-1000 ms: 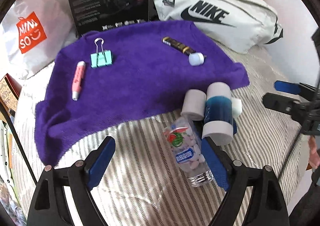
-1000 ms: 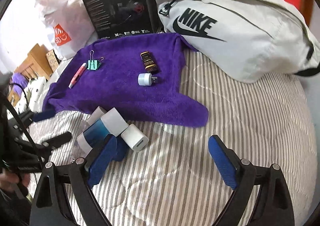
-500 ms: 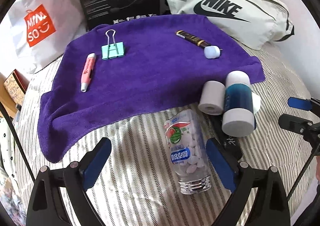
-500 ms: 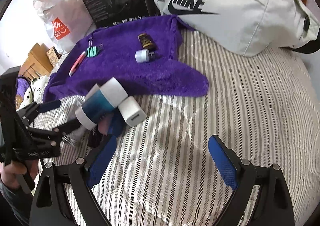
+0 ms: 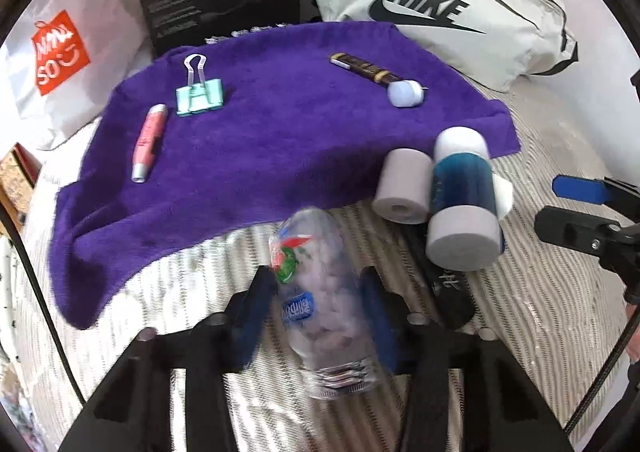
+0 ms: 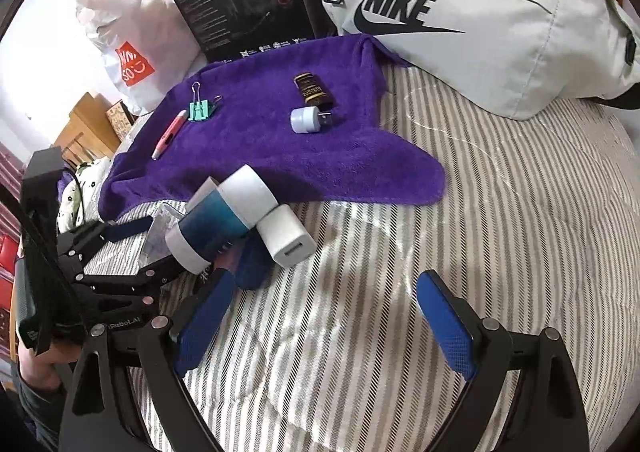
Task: Organize rigid objects
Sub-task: 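Move both grippers toward the mint bottle and blue-and-white cylinders, then grasp the clear mint bottle with the left gripper while the right gripper grasps a white USB charger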
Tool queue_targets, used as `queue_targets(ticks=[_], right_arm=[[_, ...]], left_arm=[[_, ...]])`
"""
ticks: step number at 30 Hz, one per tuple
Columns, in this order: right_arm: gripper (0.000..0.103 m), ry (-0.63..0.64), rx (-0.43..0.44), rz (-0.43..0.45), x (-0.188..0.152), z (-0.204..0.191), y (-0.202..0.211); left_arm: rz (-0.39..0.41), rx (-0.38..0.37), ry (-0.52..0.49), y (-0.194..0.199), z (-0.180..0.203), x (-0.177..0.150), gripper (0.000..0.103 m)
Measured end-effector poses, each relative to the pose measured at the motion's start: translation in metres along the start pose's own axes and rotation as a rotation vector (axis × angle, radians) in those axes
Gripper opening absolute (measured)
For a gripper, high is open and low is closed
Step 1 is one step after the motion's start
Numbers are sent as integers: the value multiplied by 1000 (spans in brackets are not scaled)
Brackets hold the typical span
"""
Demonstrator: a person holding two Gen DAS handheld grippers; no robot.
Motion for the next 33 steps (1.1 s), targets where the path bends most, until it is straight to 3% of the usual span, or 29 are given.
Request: queue_targets(ticks=[2,5,7,11,13,23,29,30,33], right_arm=[[92,34,5,1,4,-5,-7],[87,87,-12,-9,8,-10,-17],[77,115,-22,-27,8,-11,-26],[70,153,-6,-4,14,-14,-27],[58,171,-27,1,17,-12,-26],[54,273,-50,-35,15,-18,-36],[38,270,-23,-22,19,-21,-44],[28,270,-14,-26,18,-22,-44],[28,261,-22,-35,14,-21,-40]], left_arm=[[3,15,9,2,-8,0,42],[0,-29,43,4,-14,-3,42],[-3,-26,39,5,-16,-4,42],[-1,-19,25,6,-14,-4,42],[-2,-22,23,6,-14,-5,42],[0,-25,27,7,-15,-4,42],[3,-23,28,7,-15,-3,41],[3,-25,28,7,-15,-4,41],[-2,-19,31,7,-19,-7,41]])
Point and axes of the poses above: each gripper's, at about its wrist camera, not at the fingertips, and y roughly against the way its jaws point, z to its right, x to its top, the point moved 9 cm from there along -y, roughly the way its jaws point, and after that the axes turned 4 degrees about x, right-handed, at the moved point
